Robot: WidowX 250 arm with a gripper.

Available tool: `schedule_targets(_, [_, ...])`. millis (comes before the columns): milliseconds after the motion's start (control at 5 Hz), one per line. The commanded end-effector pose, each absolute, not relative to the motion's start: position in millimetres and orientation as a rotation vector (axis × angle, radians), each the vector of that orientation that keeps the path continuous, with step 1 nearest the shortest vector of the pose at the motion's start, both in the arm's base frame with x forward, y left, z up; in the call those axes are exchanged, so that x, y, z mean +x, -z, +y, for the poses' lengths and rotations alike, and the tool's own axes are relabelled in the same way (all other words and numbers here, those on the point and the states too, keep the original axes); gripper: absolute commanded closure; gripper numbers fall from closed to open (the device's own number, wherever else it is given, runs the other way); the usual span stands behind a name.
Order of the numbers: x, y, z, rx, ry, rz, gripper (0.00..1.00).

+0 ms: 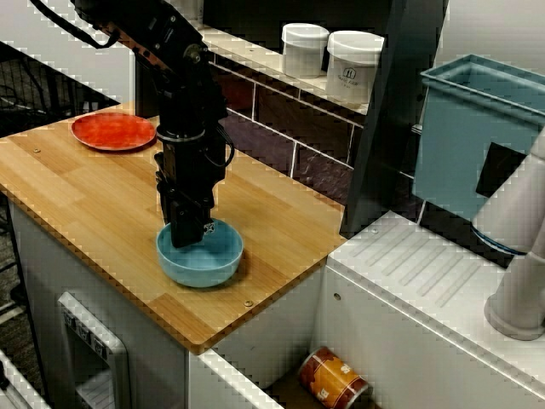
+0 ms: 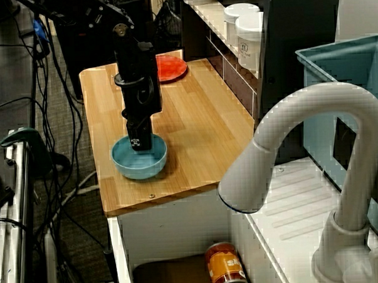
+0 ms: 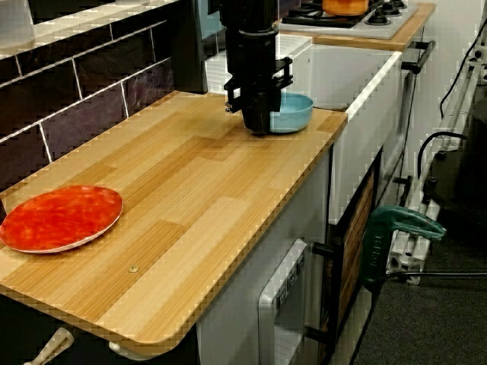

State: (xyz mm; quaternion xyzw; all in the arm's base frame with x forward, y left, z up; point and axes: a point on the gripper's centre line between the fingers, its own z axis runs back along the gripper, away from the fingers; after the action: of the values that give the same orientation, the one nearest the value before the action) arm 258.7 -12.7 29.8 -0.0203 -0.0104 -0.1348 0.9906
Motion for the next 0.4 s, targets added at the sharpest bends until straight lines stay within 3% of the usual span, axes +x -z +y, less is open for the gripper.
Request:
schedule_targets(0, [252.2,-56.4,-8.6,-0.043,0.255,-0.089,0.00])
schedule_targets(200, [252.1,-62.8,-11.8,-0.041,0.240,-0.107,0.00])
